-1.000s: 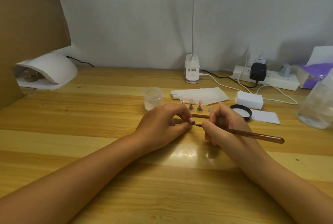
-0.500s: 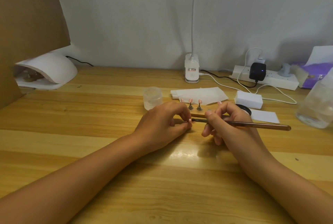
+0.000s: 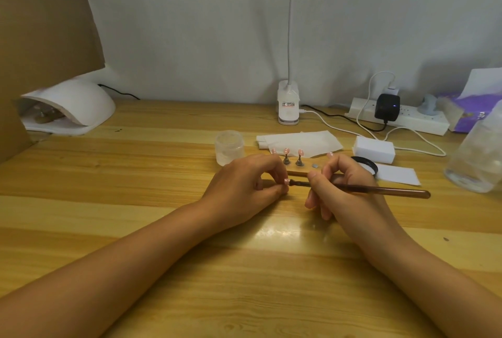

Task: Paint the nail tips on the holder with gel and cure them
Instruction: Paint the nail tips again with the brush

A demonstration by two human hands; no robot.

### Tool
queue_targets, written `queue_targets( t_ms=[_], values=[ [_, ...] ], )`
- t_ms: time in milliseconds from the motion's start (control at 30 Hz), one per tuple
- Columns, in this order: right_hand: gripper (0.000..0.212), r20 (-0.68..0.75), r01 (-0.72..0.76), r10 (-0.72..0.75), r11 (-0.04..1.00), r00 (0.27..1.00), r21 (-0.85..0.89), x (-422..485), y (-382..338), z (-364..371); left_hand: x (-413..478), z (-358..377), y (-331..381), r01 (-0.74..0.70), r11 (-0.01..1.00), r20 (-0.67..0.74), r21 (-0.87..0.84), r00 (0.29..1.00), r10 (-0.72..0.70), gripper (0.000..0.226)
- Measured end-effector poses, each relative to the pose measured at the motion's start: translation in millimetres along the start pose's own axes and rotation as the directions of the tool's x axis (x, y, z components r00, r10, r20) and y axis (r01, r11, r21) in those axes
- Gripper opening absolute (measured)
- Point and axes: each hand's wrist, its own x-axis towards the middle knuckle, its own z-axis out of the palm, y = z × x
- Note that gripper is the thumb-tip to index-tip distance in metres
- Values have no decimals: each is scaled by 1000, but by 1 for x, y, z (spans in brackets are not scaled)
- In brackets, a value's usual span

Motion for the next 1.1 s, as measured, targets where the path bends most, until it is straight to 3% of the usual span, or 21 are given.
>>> queue_targets(
  t_ms=[300,533,933,1100],
  values=[
    [15,-64,-17,22,997,998,72,2,0,-3,0,0,0,3,1000,-6,-9,1000,-3,9],
    [21,66,8,-10,999,998,35,-1,-6,1,0,0,0,12,1000,-6,-24,1000,-12,11],
    [17,-18,-12,11,1000,1000,-22,0,-1,-1,0,1,-2,4,1000,1,-24,1000,-4,8],
    [15,-53,-8,10,1000,999,29,1,0,-2,1,1,-2,3,1000,-10,-25,1000,-3,8]
  ],
)
